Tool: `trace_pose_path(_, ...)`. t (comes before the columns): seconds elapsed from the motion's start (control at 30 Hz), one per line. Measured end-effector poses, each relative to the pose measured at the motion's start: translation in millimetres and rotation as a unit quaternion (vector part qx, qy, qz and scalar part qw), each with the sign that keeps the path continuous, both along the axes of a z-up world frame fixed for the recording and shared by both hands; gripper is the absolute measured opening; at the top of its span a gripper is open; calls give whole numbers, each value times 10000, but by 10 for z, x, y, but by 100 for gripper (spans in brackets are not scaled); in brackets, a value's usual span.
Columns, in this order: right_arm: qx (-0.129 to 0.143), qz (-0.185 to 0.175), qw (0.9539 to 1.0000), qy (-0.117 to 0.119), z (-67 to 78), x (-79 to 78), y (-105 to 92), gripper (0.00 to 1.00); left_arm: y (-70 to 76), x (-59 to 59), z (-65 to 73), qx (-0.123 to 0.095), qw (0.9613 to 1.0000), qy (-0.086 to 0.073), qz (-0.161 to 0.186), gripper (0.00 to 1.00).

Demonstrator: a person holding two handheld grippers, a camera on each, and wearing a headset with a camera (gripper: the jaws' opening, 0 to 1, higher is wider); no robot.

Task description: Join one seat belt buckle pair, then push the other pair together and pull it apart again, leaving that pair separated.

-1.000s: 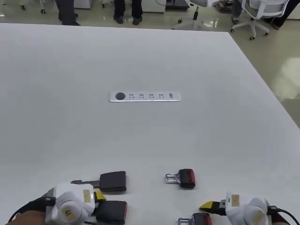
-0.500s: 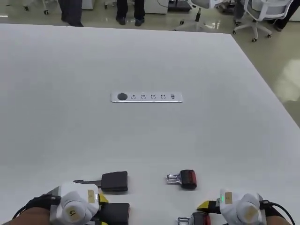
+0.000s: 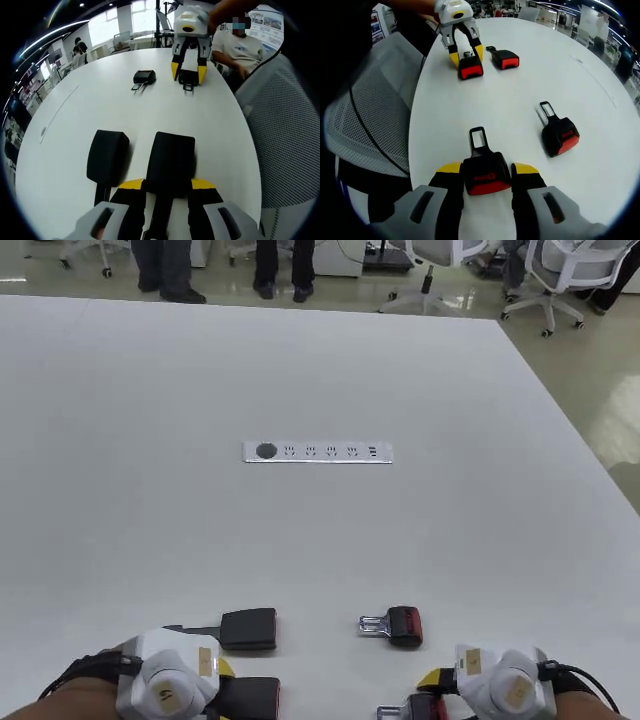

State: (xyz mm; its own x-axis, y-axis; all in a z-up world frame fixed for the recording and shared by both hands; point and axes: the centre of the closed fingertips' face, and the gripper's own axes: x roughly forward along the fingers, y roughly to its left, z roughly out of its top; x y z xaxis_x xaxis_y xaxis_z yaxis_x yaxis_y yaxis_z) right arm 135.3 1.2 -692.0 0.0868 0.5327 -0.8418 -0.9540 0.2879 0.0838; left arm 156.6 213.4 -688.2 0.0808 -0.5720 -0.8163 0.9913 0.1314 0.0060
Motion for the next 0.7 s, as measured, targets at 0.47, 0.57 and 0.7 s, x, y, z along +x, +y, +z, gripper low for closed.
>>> trace_pose_path(0.47, -28, 52, 10000, 12, -16, 103, 220, 35, -8, 4, -24, 113, 9999, 33, -10, 33)
trace_pose_path(0.57, -13, 43, 10000, 14, -14, 116, 276, 35, -10, 5, -20, 129, 9999, 46, 3, 33)
trace_pose_path(0.7, 17, 55, 10000, 8, -4, 118, 333, 35, -6, 8, -23, 138, 9999, 59, 26, 33)
